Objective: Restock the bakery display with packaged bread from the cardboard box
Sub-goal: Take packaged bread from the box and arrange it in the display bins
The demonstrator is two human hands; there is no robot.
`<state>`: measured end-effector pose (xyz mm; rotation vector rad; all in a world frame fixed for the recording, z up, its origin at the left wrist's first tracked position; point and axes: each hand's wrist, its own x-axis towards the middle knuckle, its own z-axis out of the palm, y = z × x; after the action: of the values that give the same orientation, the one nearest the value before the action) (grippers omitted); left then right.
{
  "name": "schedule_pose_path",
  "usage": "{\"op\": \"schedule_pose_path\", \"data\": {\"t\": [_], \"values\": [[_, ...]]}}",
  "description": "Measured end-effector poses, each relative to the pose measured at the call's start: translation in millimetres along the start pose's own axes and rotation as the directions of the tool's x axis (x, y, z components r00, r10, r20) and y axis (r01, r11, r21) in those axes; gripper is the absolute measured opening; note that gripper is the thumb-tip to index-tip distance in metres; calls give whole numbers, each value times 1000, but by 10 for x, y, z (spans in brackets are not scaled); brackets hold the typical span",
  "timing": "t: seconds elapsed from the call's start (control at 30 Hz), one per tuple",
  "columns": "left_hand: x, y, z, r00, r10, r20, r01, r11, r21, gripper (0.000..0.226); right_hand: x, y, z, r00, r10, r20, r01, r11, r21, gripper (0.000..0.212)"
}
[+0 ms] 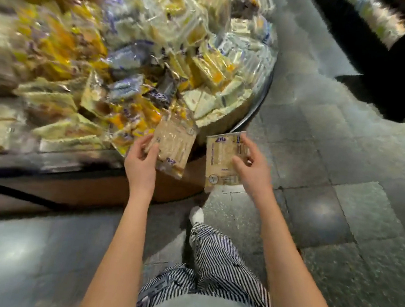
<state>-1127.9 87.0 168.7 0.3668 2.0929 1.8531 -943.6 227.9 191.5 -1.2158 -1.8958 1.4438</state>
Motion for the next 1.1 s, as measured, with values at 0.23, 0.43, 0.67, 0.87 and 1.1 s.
{"op": "schedule_pose_path", "data": {"t": [0.23,0.43,0.67,0.87,1.1], "values": [[549,-134,-1016,958,-21,-285,14,1000,-26,21,522,-454,1250,953,-75,295,57,996,69,53],[1394,-94,-1783,873,-23,-487,20,1000,-10,22,1067,-937,2428,879,-118,462,101,993,61,52],[1998,12,-2470,806,-45,-590,17,998,-52,20,1381,-1477,3597,789,-165,592,134,986,97,50],[2124,-163,-3096,670,-70,-739,52,997,-48,19,1389,-1717,4237,724,-161,671,146,986,79,50],[2250,-328,-3703,527,-130,-840,89,991,-98,22,1345,-1843,4927,670,-107,735,154,988,4,53]]}}
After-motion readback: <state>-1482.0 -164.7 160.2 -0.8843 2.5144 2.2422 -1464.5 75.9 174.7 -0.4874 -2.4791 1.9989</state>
